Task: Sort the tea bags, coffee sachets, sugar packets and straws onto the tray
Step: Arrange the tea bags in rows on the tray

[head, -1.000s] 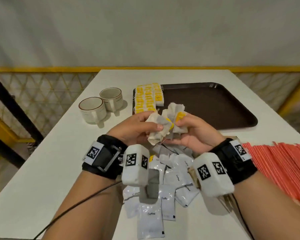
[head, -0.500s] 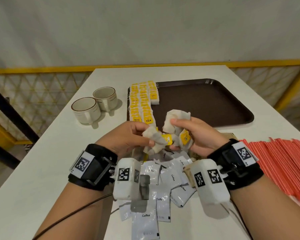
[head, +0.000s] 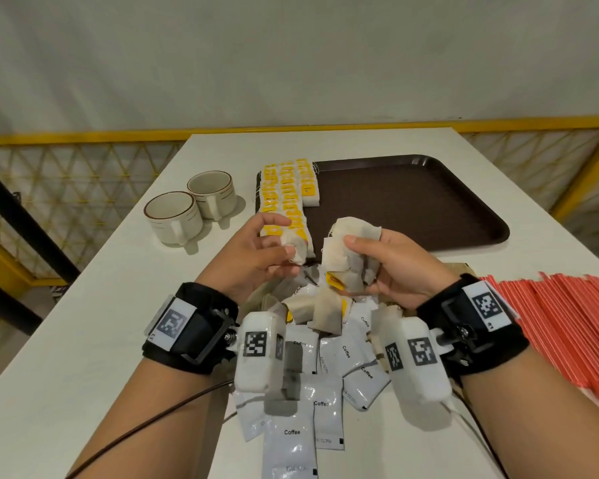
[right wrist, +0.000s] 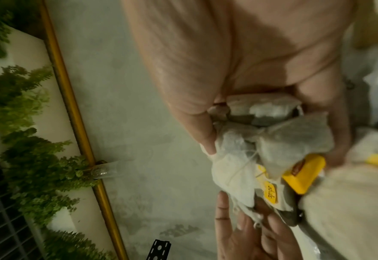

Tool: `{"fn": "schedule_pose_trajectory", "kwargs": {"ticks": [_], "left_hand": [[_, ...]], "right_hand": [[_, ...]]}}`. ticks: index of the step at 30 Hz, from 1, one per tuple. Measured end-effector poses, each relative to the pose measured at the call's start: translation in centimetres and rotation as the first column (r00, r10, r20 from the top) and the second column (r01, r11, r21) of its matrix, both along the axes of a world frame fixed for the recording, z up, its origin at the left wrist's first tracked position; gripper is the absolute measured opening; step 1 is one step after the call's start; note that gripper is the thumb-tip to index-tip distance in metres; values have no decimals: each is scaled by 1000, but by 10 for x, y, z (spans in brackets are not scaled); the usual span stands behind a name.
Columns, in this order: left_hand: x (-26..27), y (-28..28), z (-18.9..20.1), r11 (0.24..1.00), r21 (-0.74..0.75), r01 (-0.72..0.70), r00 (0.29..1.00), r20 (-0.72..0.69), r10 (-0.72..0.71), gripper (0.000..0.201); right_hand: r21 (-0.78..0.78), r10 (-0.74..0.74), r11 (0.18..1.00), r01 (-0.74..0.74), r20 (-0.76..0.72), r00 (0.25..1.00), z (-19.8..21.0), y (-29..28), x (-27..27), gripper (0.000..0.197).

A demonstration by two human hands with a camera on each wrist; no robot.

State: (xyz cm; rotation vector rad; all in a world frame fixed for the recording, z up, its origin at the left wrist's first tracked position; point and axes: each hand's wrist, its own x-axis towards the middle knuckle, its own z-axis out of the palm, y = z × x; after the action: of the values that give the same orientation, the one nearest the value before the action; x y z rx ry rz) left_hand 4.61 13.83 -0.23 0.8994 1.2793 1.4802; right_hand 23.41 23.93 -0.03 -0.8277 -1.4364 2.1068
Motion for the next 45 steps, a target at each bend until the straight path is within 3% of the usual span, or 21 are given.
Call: {"fn": "schedule_pose_trajectory", "kwargs": {"ticks": [8, 14, 19, 22, 25, 29, 34, 38, 45], "left_hand": [[7, 2, 3, 997, 2, -83, 994, -65, 83, 14], [8, 2, 3, 988, -26, -152, 984, -95, 149, 18], [5, 3, 1, 989, 5, -150, 987, -50, 150, 8], [7, 2, 2, 992, 26, -121, 990, -71, 122, 18], [10, 2, 3, 993, 50, -106, 994, -22, 108, 28], [9, 4, 0, 988, 59, -139, 990, 31, 138, 26], [10, 3, 1, 986, 112, -121, 991, -36, 125, 19], [7, 4, 1, 972, 200, -120, 985, -95, 141, 22], [10, 4, 1, 960, 277, -52, 973, -204, 112, 40]], "right_hand": [[213, -113, 969, 123, -59, 992, 1, 0, -3, 14], [178, -216, 952, 248, -183, 959, 2, 2, -2, 10], [200, -167, 958, 207, -202, 965, -1, 2, -3, 15], [192, -100, 972, 138, -194, 976, 1, -1, -2, 7], [174, -70, 980, 100, -171, 983, 2, -4, -2, 20], [191, -63, 977, 94, -164, 985, 3, -3, -2, 17], [323, -52, 943, 86, -112, 992, 2, -5, -5, 15], [315, -15, 948, 48, -109, 994, 6, -7, -8, 21], [268, 48, 963, -21, -94, 994, 15, -7, -8, 14]]}}
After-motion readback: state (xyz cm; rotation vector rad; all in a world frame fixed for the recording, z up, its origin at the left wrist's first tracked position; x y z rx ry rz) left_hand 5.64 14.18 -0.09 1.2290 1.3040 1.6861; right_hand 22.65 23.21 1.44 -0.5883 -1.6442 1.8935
